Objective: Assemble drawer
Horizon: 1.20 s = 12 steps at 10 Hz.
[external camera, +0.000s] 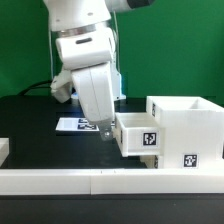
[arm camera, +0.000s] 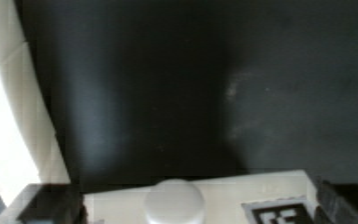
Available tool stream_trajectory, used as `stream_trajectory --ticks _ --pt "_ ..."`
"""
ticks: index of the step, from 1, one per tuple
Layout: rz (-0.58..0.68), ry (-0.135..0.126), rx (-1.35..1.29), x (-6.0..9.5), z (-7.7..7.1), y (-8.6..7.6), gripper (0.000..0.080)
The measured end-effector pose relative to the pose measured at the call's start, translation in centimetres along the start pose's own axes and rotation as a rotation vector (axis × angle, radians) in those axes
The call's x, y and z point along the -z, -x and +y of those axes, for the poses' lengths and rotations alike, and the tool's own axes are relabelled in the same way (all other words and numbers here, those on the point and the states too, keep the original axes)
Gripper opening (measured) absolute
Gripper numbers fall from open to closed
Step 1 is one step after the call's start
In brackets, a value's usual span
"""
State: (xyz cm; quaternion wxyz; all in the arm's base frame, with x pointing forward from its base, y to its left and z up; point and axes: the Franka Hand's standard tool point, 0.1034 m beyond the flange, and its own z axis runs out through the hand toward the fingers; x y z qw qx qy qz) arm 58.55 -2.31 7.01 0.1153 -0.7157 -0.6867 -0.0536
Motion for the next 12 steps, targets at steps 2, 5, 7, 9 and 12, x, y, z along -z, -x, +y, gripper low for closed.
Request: stream_trajectory --ticks 2,5,7,9,12 --pt "0.007 -0.010 0.009 -0.9 -0.2 -1.6 0.0649" --pt "0.009 -0.016 0.026 -1.3 -0.2 -2.6 0.0649" --pt "0.010 -0.017 0.026 -1.4 -0.3 -2.5 0.0649" --pt "0.017 -0.019 0.050 -1.6 -0.3 -3.8 0.0649" --pt "0.000 -0.043 0.027 -2.0 -0.5 -5.7 0.0649"
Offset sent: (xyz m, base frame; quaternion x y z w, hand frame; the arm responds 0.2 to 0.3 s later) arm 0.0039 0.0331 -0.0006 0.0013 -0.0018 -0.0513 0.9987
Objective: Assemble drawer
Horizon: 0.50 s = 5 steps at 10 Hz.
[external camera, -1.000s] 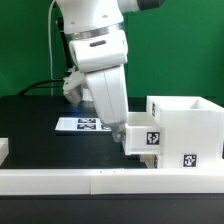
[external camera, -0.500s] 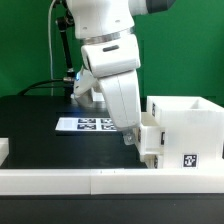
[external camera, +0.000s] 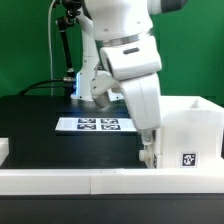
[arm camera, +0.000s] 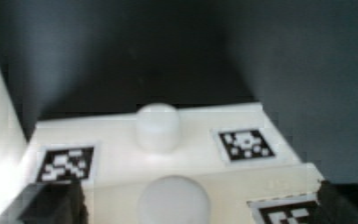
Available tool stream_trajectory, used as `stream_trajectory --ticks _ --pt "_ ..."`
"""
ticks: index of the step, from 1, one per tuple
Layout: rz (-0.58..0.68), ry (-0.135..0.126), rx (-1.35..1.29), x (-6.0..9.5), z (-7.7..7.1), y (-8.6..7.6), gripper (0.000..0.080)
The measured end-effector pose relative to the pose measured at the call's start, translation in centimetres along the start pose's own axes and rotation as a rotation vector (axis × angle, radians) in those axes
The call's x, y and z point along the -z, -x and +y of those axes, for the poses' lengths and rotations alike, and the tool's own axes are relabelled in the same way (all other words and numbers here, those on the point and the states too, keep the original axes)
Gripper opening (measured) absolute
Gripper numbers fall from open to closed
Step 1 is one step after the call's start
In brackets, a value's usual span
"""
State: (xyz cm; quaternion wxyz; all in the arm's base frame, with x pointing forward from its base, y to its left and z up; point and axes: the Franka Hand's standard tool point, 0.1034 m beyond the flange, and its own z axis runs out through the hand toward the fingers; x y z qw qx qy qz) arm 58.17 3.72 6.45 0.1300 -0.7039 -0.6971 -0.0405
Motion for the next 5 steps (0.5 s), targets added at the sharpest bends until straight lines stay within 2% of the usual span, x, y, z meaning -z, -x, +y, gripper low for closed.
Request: stream_trajectory --ticks 2,4,5 --pt "-0.006 -0.004 0.009 0.1 -0.1 0.7 0.0649" --pt "-0.012 -0.001 -0.005 0.6 -0.1 3.4 0.0649" --pt "-0.017 0.016 -0.026 1.3 0.1 4.8 0.0649"
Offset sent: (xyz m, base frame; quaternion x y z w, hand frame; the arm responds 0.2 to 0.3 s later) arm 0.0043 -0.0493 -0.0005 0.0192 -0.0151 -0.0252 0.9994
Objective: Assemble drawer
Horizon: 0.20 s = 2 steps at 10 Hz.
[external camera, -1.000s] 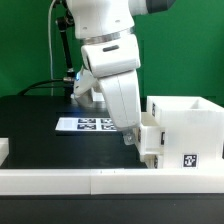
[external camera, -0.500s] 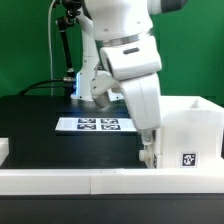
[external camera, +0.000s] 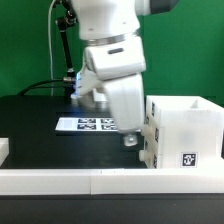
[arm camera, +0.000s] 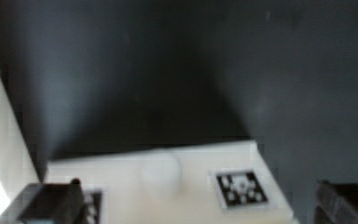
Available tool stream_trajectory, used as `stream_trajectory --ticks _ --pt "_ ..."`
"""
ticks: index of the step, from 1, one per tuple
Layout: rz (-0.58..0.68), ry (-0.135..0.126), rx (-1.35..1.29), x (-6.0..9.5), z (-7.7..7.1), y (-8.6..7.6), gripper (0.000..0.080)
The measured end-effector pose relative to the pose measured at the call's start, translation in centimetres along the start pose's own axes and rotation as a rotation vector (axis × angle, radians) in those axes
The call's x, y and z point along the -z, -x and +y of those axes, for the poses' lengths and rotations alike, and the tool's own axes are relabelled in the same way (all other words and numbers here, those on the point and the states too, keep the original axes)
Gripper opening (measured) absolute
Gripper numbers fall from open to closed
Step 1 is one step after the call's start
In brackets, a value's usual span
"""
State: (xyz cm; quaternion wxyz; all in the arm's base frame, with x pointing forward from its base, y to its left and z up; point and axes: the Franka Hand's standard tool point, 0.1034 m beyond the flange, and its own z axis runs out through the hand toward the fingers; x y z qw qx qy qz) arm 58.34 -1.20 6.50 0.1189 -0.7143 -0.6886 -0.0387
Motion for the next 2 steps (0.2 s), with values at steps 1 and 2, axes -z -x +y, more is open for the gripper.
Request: stream_trajectory --ticks 1,2 --pt "-0.002 0.015 -0.012 0.45 0.17 0.61 0.0649" --pt "-0.001 0.012 -0.010 0.23 0.11 0.42 0.0649"
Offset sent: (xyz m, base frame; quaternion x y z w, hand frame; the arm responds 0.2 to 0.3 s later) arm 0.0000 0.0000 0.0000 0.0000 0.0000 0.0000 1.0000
